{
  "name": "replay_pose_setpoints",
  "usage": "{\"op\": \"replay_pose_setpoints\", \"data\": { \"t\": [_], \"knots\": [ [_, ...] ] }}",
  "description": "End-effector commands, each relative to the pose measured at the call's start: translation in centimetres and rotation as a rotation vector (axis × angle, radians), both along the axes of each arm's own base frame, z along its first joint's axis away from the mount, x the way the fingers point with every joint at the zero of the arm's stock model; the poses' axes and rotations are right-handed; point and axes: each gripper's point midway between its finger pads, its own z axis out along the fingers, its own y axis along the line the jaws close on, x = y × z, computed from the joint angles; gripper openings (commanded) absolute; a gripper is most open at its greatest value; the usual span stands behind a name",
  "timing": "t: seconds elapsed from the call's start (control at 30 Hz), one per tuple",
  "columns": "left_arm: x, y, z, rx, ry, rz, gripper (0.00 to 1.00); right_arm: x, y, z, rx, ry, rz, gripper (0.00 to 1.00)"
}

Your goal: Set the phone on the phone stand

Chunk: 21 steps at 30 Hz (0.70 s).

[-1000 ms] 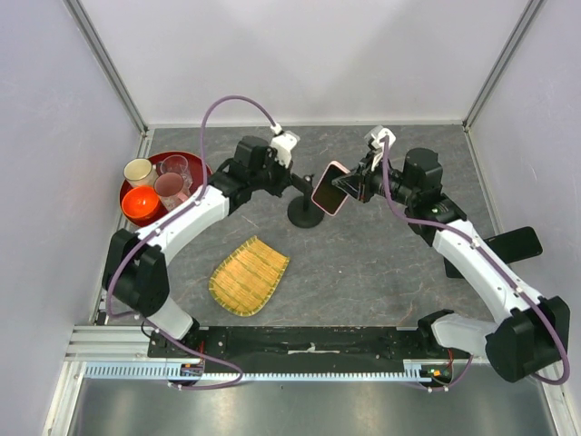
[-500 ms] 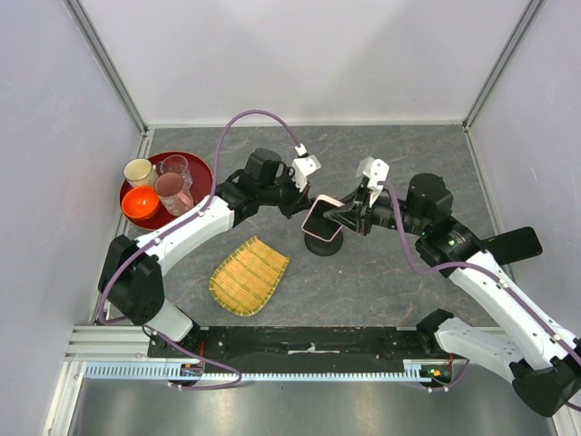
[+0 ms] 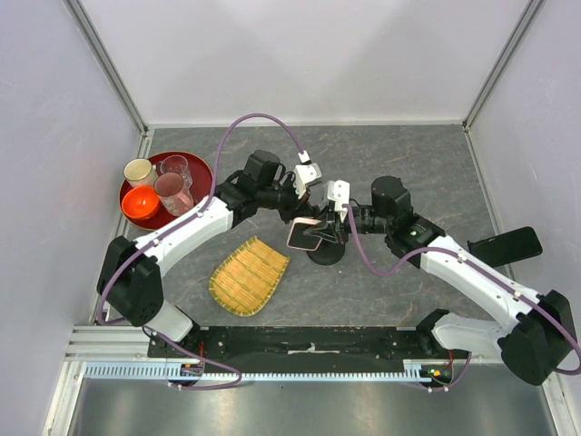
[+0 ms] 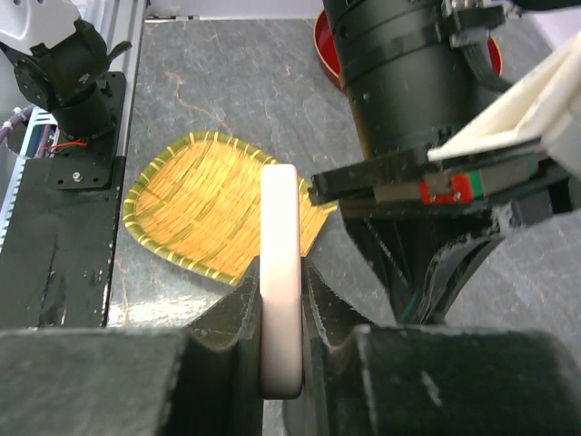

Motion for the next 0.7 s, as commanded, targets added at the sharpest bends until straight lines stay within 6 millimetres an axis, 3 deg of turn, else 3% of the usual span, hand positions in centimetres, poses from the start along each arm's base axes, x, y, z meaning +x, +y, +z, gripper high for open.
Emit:
{"op": "replay_pose_setpoints", "data": {
  "t": [0.0, 0.33, 0.67],
  "knots": [
    [-1.3, -0.8, 3.5, -0.083, -0.082, -0.104, 0.02, 0.5, 2.1, 5.6, 0.145, -0.239, 0.109, 0.0],
    [-1.7, -0.7, 3.2, -0.078, -0.097, -0.131, 0.02, 2.4, 2.6, 4.0, 0.117, -0.238, 0.128, 0.0],
    [-2.4, -0.6, 3.1, -0.078, -0.095, -0.174, 0.02, 4.8, 0.5, 2.3, 0.109, -0.207, 0.094, 0.0]
  ]
}}
